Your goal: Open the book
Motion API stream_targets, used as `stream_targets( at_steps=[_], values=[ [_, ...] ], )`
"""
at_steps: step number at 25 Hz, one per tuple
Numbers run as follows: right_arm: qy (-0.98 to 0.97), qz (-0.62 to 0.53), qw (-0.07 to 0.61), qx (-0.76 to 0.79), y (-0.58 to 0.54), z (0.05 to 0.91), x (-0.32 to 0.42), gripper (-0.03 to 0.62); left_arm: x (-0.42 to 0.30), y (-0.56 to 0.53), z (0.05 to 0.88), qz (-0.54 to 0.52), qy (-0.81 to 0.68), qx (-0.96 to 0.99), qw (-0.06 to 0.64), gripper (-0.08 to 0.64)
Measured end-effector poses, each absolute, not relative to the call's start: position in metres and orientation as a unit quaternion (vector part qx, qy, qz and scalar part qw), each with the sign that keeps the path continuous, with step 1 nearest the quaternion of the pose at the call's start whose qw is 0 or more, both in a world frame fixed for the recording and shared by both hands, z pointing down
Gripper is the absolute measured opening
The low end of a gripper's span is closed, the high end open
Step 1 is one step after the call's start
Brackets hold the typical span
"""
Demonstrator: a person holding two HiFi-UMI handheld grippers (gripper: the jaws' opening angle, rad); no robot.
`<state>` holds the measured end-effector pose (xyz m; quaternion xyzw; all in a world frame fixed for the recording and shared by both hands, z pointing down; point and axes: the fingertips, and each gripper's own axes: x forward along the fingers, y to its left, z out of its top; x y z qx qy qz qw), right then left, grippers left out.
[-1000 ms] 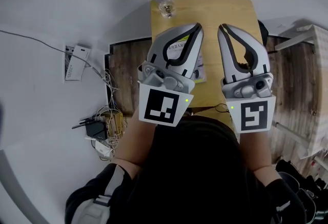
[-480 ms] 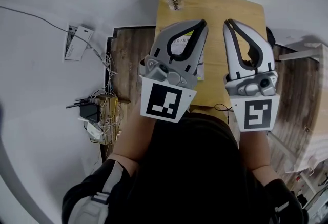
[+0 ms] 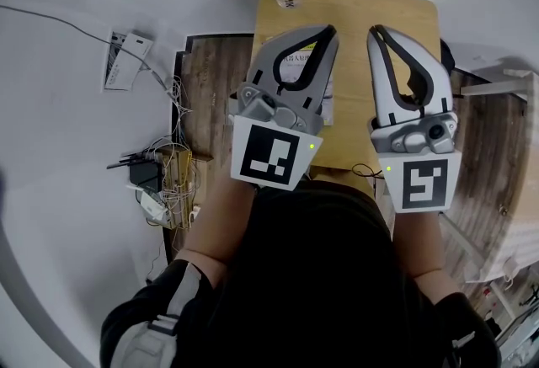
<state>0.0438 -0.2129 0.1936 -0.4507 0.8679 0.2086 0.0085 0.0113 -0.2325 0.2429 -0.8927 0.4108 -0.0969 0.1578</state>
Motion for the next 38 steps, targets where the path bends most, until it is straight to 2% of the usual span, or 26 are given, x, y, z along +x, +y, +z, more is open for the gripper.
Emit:
stream_targets(
  at_steps=[10,16,20,22,26,38],
  values=[
    [0.864,0.201,0.002,-0.461,-0.213,0.199,0.053,0.031,0.017,-0.235,0.269,-0.109,0.404,-0.901,0.118,0.006],
    [0.865,0.197,0.001,-0.461,-0.213,0.205,0.054,0.031,0.023,-0.225,0.314,-0.156,0.380,-0.907,0.093,0.006],
    [0.866,0.190,-0.002,-0.464,-0.212,0.209,0.057,0.031,0.022,-0.213,0.340,-0.185,0.361,-0.913,0.051,0.008],
    [0.866,0.188,-0.001,-0.464,-0.212,0.211,0.057,0.031,0.026,-0.207,0.357,-0.207,0.344,-0.915,0.035,0.092],
    [0.866,0.188,-0.003,-0.463,-0.208,0.213,0.057,0.031,0.032,-0.193,0.396,-0.258,0.319,-0.912,0.016,0.103],
    [0.863,0.191,-0.004,-0.468,-0.202,0.211,0.061,0.031,0.037,-0.156,0.496,-0.379,0.229,-0.891,-0.101,0.141]
  ],
)
